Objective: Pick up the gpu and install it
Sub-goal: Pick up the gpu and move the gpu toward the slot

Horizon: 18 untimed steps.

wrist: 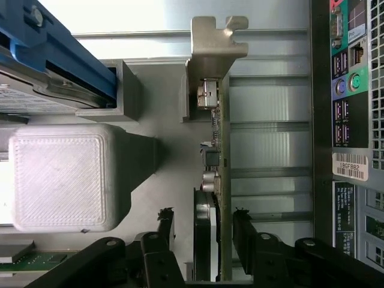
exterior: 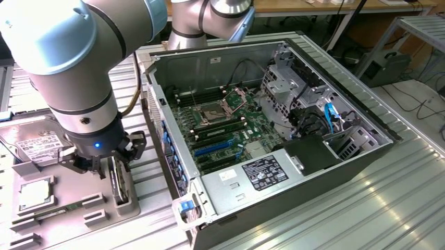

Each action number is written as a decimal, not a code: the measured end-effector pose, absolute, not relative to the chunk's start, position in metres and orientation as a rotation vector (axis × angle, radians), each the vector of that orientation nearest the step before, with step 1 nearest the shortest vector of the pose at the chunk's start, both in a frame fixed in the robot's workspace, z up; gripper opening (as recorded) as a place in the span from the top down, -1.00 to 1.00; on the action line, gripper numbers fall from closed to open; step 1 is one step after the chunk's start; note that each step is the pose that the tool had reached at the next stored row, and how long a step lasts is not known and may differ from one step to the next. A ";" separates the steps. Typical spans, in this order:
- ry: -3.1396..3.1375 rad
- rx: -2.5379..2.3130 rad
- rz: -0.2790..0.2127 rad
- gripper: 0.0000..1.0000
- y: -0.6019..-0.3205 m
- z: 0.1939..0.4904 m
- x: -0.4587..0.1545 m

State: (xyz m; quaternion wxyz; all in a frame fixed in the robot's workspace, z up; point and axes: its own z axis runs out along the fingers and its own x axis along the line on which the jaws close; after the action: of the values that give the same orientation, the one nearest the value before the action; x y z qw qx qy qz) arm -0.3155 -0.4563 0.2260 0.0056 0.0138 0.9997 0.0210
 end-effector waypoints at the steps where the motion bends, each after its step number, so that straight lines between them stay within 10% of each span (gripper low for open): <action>1: 3.129 0.043 0.066 0.04 -0.456 0.226 -0.316; 18: 3.130 0.043 0.066 0.44 -0.457 0.226 -0.314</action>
State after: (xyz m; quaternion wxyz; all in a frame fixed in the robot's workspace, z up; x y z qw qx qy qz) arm -0.3138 -0.4571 0.2261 0.0055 0.0139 0.9997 0.0212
